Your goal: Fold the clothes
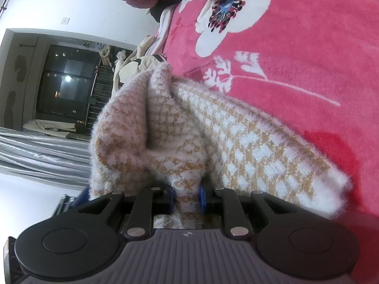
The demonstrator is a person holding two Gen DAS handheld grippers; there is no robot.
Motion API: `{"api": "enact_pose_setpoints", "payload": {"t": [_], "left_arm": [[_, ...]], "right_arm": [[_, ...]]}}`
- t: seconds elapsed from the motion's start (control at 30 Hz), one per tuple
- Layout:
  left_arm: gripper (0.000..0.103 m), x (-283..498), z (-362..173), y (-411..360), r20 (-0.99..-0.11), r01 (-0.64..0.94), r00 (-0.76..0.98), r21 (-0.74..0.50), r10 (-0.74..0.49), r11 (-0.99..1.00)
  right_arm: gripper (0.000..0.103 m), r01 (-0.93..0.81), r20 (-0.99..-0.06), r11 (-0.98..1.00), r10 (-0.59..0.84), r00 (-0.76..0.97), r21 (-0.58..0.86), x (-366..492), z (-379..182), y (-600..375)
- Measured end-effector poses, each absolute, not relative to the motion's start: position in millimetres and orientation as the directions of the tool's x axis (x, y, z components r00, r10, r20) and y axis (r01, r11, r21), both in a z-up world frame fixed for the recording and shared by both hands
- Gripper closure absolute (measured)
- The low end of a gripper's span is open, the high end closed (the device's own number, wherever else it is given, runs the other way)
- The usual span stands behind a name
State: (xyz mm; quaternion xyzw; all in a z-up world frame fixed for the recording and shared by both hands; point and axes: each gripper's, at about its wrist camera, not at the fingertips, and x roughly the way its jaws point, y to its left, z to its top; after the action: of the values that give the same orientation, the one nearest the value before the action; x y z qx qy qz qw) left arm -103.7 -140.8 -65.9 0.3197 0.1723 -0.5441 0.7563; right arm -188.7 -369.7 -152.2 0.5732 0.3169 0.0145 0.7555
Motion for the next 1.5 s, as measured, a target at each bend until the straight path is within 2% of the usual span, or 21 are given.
{"api": "enact_pose_setpoints", "payload": {"t": [0.03, 0.13, 0.2, 0.23, 0.37, 0.43, 0.53, 0.6, 0.67, 0.77, 0.83, 0.97, 1.03, 1.13, 1.37, 1.4, 1.43, 1.5], "left_arm": [[0.034, -102, -69, -142, -0.619, 0.931, 0.358, 0.296, -0.699, 0.214], [0.060, -89, -67, -135, -0.625, 0.941, 0.338, 0.201, -0.704, 0.273], [0.078, -88, -63, -131, -0.616, 0.939, 0.342, 0.191, -0.710, 0.286], [0.080, -89, -58, -128, -0.607, 0.940, 0.340, 0.192, -0.718, 0.284], [0.081, -95, -43, -114, -0.583, 0.952, 0.306, 0.186, -0.752, 0.243], [0.081, -102, -52, -115, -0.605, 0.958, 0.284, 0.206, -0.744, 0.199], [0.080, -121, -76, -119, -0.610, 0.942, 0.295, 0.316, -0.735, 0.115], [0.080, -134, -89, -120, -0.592, 0.909, 0.318, 0.412, -0.741, 0.061], [0.080, -138, -90, -118, -0.586, 0.894, 0.330, 0.445, -0.740, 0.046], [0.079, -135, -86, -114, -0.592, 0.899, 0.322, 0.437, -0.738, 0.042], [0.078, -134, -84, -112, -0.592, 0.900, 0.318, 0.435, -0.741, 0.038], [0.074, -131, -82, -108, -0.590, 0.912, 0.296, 0.408, -0.751, 0.039], [0.074, -128, -82, -107, -0.589, 0.921, 0.283, 0.387, -0.757, 0.044], [0.073, -125, -83, -104, -0.582, 0.926, 0.275, 0.373, -0.766, 0.049], [0.073, -130, -88, -103, -0.556, 0.920, 0.289, 0.387, -0.779, 0.065], [0.073, -132, -89, -103, -0.551, 0.914, 0.297, 0.400, -0.779, 0.066], [0.073, -134, -90, -104, -0.547, 0.908, 0.306, 0.413, -0.779, 0.067], [0.074, -138, -92, -105, -0.541, 0.899, 0.322, 0.433, -0.777, 0.070]], "right_arm": [[0.083, 0.341, -0.462, 0.343, 0.385, 0.799, 0.875, -189, -152, -370], [0.083, 0.340, -0.462, 0.345, 0.383, 0.800, 0.875, -189, -153, -369], [0.083, 0.337, -0.456, 0.338, 0.384, 0.803, 0.879, -189, -153, -371], [0.083, 0.339, -0.454, 0.332, 0.384, 0.804, 0.880, -190, -154, -371], [0.083, 0.346, -0.448, 0.308, 0.382, 0.809, 0.886, -191, -157, -373], [0.083, 0.349, -0.445, 0.296, 0.380, 0.811, 0.889, -192, -158, -374], [0.083, 0.353, -0.439, 0.276, 0.379, 0.815, 0.894, -193, -161, -375], [0.083, 0.345, -0.399, 0.202, 0.399, 0.826, 0.917, -195, -166, -378], [0.080, 0.336, -0.358, 0.126, 0.416, 0.836, 0.933, -197, -172, -382], [0.071, 0.320, -0.293, 0.011, 0.435, 0.851, 0.947, -201, -180, -386], [0.057, 0.291, -0.231, -0.075, 0.439, 0.868, 0.954, -204, -184, -388], [0.044, 0.244, -0.150, -0.187, 0.412, 0.899, 0.951, -214, -187, -387], [0.026, 0.220, -0.113, -0.238, 0.396, 0.911, 0.946, -218, -188, -386], [0.016, 0.259, -0.198, -0.091, 0.425, 0.884, 0.962, -205, -171, -377], [0.012, 0.316, -0.401, 0.256, 0.437, 0.805, 0.914, -175, -130, -356], [0.015, 0.320, -0.429, 0.304, 0.433, 0.793, 0.898, -170, -124, -353], [0.027, 0.324, -0.458, 0.352, 0.426, 0.780, 0.878, -166, -118, -350], [0.041, 0.348, -0.557, 0.485, 0.397, 0.730, 0.802, -150, -108, -335]]}}
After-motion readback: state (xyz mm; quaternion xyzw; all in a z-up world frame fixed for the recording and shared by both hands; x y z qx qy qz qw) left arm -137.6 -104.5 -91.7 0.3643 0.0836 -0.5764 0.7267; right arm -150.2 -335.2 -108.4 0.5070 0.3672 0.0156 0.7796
